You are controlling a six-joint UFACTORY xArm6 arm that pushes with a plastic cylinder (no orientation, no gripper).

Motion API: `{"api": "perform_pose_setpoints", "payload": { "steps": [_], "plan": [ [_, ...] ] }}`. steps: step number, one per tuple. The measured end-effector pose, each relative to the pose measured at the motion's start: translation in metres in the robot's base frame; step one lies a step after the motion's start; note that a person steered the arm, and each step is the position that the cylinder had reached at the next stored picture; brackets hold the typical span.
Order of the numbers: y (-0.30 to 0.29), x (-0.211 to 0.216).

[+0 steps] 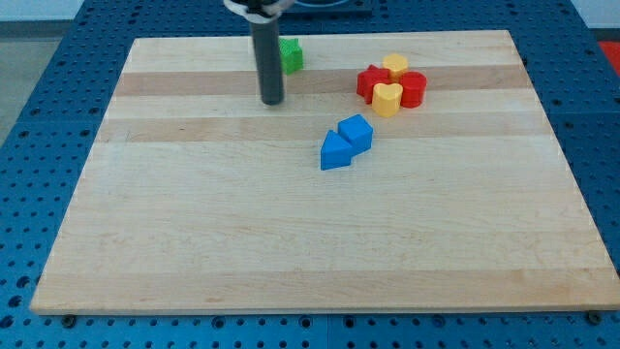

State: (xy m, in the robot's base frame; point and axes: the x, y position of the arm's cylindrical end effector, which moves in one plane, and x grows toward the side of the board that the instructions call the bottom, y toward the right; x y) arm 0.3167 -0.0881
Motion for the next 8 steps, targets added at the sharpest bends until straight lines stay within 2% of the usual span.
{"api": "perform_pose_setpoints", "payload": {
  "steps": [2, 3, 4, 6, 8],
  "plan": [
    [-0.075, -0.068],
    [-0.077, -0.104],
    [-0.049, -0.123],
    [-0.01, -0.116],
    [-0.025, -0.117]
  ]
}}
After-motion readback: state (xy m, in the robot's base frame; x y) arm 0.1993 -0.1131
